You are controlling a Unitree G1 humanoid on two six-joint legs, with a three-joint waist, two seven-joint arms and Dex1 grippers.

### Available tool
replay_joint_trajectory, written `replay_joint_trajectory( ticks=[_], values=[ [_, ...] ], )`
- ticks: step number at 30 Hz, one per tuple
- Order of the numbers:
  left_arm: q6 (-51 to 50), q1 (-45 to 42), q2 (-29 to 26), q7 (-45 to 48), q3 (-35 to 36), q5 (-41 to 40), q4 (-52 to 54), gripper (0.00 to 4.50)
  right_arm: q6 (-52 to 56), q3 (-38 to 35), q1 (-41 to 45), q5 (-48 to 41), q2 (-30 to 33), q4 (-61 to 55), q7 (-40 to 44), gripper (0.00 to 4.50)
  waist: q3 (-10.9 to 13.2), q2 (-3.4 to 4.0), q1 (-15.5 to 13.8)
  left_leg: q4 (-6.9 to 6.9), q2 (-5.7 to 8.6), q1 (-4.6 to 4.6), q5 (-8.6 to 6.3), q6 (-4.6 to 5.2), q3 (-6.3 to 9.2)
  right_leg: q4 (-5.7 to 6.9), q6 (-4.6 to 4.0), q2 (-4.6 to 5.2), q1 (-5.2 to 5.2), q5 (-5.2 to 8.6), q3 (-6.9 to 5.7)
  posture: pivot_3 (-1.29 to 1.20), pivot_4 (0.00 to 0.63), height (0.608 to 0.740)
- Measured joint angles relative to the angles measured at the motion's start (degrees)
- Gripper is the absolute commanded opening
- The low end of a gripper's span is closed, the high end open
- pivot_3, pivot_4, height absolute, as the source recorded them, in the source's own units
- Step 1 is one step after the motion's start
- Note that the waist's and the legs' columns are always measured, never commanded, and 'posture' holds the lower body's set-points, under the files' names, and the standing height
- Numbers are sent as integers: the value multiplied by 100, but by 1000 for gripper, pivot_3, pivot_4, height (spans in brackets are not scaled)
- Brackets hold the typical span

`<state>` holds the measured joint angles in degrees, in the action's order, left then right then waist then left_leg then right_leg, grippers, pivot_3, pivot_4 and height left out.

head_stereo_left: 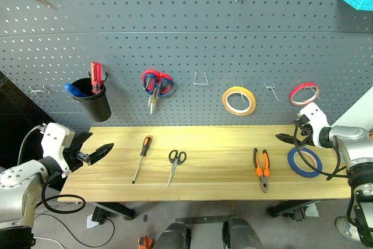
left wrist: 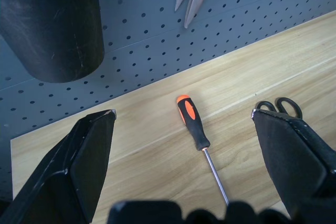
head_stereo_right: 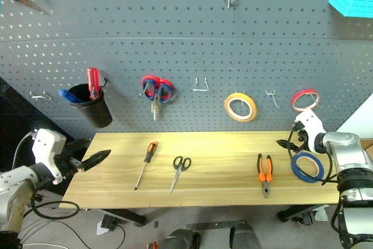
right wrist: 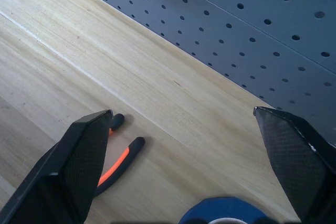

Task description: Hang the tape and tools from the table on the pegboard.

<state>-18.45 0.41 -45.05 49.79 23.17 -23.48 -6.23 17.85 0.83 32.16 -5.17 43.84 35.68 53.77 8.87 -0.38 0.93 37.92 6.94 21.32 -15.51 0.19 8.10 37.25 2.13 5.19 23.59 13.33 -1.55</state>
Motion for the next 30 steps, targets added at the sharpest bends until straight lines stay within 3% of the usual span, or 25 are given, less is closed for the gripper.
replay_joint_trajectory(
  ticks=[19,24,28,30],
  values=[
    [-416,-59,-23,356,-196,-276,237,4456,283,-11,-504,-59,7,-561,87,4500,3,-3,8,-5,-65,-40,-15,24,-101,-15,3,-56,-3,-39,84,-37,130,740],
    [-475,-236,391,427,-1227,-72,612,4456,456,-62,-722,-61,27,-990,-54,4500,11,-3,4,-3,-66,-39,-16,25,-107,-25,9,-55,-7,-47,90,-97,155,740],
    [-401,-747,1398,302,-2567,433,571,4456,674,-212,-1222,-77,25,-1605,-348,4500,27,-24,-45,1,-66,-38,-16,26,-111,-29,12,-54,-12,-48,91,-133,170,740],
    [-314,-927,1623,310,-2969,604,476,4456,853,-307,-1425,-95,26,-1917,-513,4500,40,-35,-2,0,-72,-38,-17,26,-111,-29,12,-56,-10,-48,91,-153,182,740]
  ],
)
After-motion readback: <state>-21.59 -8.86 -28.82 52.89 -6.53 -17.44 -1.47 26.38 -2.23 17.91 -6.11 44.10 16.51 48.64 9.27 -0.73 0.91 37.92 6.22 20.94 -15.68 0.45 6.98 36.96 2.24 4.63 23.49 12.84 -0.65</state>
